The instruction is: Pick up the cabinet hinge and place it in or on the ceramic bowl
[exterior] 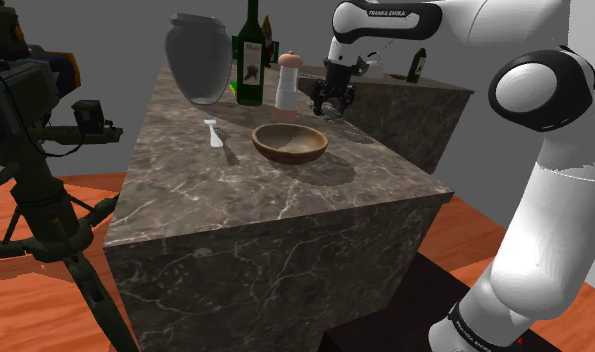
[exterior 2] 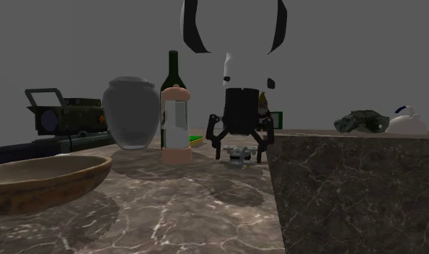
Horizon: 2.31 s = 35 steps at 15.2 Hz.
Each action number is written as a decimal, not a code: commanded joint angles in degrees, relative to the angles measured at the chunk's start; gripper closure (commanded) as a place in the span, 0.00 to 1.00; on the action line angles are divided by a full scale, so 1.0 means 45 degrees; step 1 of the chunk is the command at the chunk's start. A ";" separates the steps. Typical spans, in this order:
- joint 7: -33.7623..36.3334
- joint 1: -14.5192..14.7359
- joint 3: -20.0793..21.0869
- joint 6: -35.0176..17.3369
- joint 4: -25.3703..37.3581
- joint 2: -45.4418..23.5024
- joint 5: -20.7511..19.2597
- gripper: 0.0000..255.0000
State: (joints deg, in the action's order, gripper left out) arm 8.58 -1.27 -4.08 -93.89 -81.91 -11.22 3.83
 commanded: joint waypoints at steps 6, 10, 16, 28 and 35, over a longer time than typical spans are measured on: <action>0.0006 0.0005 0.0003 -0.0023 -0.0019 0.0000 -0.0001 1.00; 0.0020 0.0014 0.0009 -0.0015 -0.0018 0.0008 -0.0003 1.00; 0.0013 0.0002 -0.0001 0.0163 0.0208 -0.0040 0.0002 1.00; 0.0103 -0.0088 -0.0016 0.2663 0.3613 -0.0946 0.0078 1.00; 0.0174 -0.0212 -0.0015 0.4567 0.6680 -0.2109 0.0194 1.00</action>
State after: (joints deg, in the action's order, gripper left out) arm 9.26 -2.19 -4.17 -74.55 -53.68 -20.07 4.65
